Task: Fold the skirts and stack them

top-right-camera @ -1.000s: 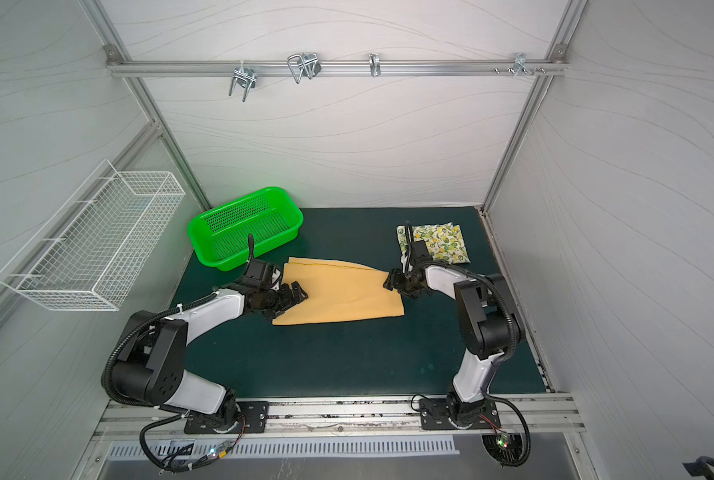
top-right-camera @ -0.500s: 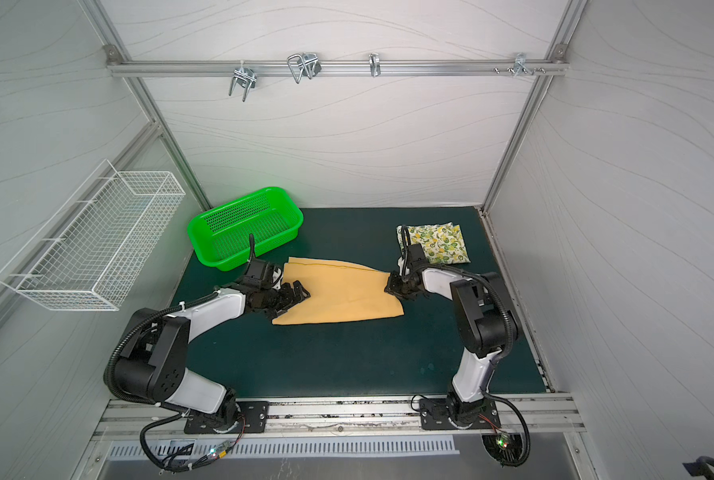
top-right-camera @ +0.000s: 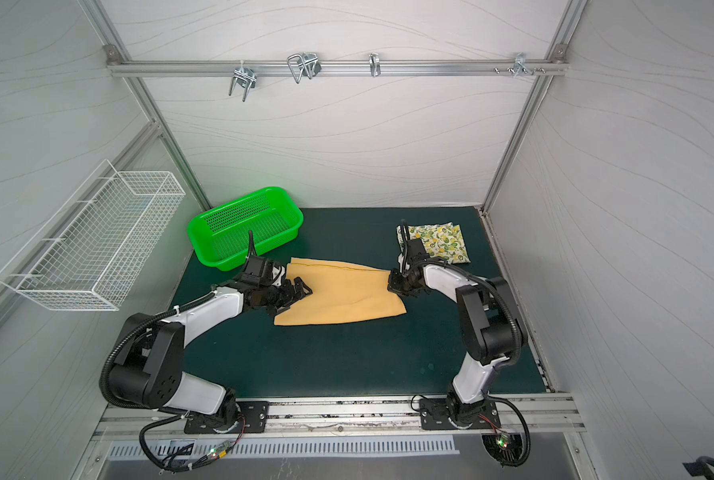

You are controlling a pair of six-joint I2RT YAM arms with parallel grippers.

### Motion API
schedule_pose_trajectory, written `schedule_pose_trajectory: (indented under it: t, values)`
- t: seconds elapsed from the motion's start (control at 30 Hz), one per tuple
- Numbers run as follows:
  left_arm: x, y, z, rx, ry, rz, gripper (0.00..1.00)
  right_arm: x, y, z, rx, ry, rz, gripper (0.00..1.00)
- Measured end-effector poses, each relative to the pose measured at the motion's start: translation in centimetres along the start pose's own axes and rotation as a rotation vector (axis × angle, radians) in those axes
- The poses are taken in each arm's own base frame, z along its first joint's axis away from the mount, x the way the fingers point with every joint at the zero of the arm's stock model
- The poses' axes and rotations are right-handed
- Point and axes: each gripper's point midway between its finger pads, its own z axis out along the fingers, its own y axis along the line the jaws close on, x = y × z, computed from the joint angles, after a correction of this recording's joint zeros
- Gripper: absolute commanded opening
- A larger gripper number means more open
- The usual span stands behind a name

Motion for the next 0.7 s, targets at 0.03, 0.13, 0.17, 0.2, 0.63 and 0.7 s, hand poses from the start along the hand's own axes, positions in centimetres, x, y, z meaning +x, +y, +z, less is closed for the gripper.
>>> schedule_pose_trajectory:
  t: [0.03,0.13,0.17,0.2,0.63,0.7]
  values:
    - [-0.2,-0.8,-0.2,0.016,-0.006,0.012,0.99,-0.4,0.2,-0.6,0.004,-0.015,-0.013,0.0]
    - [-0.4,-3.8,-0.5,0.07,-0.015,0.056,0.99,-1.7,1.0,-2.3,0.011,-0.058,-0.048,0.0]
    - [-0.4,-5.0,-0.5,0.09,-0.016,0.072,0.99,-2.0,1.3,-2.8,0.012,-0.069,-0.059,0.0]
    - [-0.3,-6.1,-0.5,0.111,-0.015,0.086,0.99,-2.3,1.4,-3.2,0.014,-0.077,-0.066,0.0]
    - [2.9,-14.6,5.5,0.282,0.085,0.127,0.99,-2.1,1.1,-4.4,0.066,-0.052,-0.1,0.0]
    - [3.8,-16.4,6.2,0.314,0.101,0.149,0.99,-2.5,1.4,-4.7,0.066,-0.057,-0.104,0.0]
